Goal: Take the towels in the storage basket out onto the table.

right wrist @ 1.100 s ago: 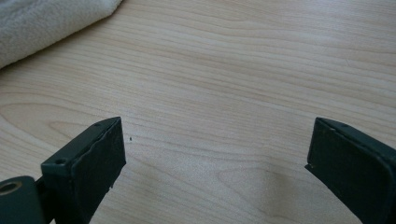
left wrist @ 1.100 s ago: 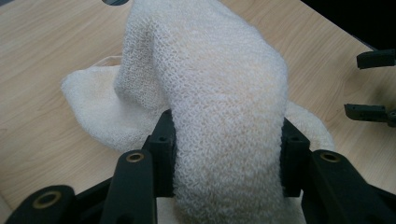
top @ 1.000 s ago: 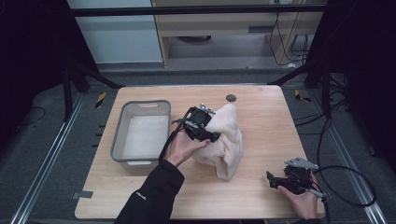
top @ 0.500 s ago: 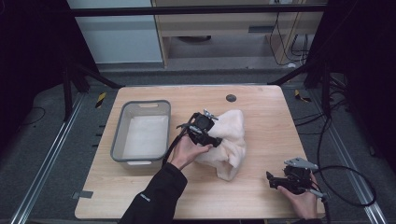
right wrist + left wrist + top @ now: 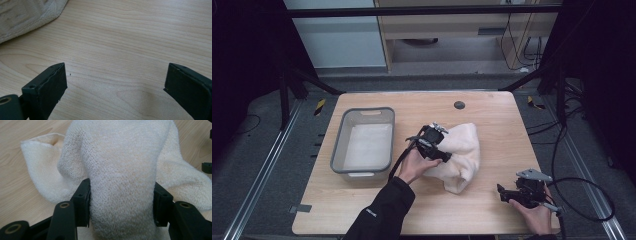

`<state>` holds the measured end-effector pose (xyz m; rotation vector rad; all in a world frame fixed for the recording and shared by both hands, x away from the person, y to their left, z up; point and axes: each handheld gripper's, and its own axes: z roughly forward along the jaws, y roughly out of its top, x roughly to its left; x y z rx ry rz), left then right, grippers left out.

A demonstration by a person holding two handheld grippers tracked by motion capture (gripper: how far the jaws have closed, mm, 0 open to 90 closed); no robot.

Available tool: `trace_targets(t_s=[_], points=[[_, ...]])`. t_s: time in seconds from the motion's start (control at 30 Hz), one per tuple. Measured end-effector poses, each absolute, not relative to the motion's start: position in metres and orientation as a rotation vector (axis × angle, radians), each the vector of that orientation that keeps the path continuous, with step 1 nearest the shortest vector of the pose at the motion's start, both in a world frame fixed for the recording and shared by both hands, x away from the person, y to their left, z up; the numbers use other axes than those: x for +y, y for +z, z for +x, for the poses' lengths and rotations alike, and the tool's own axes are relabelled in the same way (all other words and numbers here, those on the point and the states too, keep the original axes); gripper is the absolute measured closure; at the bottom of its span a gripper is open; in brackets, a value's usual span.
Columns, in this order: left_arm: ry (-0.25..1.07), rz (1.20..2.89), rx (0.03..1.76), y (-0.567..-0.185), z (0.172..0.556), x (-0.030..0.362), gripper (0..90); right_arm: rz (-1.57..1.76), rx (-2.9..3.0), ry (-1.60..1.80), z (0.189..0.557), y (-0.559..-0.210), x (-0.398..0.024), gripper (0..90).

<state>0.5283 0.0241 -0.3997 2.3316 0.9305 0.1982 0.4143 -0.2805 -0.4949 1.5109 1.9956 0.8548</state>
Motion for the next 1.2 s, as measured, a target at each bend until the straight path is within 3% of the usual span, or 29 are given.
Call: trace_targets(t_s=[0.7, 1.2], points=[[0.200, 2.307, 0.880, -0.402, 0.525, 0.034, 29.9, 1.510, 1.997, 0.853, 0.414, -0.495, -0.281, 4.1], [0.235, 2.193, 0.825, -0.372, 0.499, 0.069, 32.0, 1.509, 1.997, 0.847, 0.414, -0.495, -0.281, 4.1]])
